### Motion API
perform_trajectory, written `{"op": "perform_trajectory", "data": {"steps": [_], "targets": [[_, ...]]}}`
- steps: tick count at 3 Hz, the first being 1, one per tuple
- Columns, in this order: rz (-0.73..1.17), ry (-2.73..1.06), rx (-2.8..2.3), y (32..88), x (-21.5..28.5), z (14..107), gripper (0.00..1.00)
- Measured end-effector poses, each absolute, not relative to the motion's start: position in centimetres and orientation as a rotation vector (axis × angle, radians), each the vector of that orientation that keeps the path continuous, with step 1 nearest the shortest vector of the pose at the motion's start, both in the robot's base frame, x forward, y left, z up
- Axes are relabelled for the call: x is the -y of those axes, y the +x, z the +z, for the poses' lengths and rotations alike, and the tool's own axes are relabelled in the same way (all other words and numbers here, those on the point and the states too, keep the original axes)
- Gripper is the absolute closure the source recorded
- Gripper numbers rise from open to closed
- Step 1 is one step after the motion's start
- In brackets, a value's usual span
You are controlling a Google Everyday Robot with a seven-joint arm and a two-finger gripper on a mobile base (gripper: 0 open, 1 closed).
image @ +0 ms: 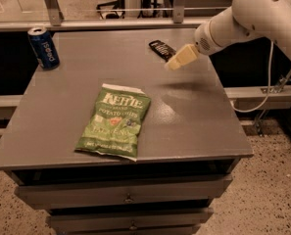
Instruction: Move rxbar chocolate near green jalapeno chip bag
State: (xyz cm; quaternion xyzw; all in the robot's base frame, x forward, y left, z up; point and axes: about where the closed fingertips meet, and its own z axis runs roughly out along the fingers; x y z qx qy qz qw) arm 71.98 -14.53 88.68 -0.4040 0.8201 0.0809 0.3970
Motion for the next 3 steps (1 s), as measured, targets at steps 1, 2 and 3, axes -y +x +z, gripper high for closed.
{"op": "perform_trajectory", "data": {"steps": [1,2,3], "targets": [[0.266,-0.975,-2.069,76.1,12.2,87.1,0.0],[0.312,-0.945,-2.069,78.6,10.9,85.9,0.0],[0.368,-0.881,-2.079,80.4,11.3,84.7,0.0]]}}
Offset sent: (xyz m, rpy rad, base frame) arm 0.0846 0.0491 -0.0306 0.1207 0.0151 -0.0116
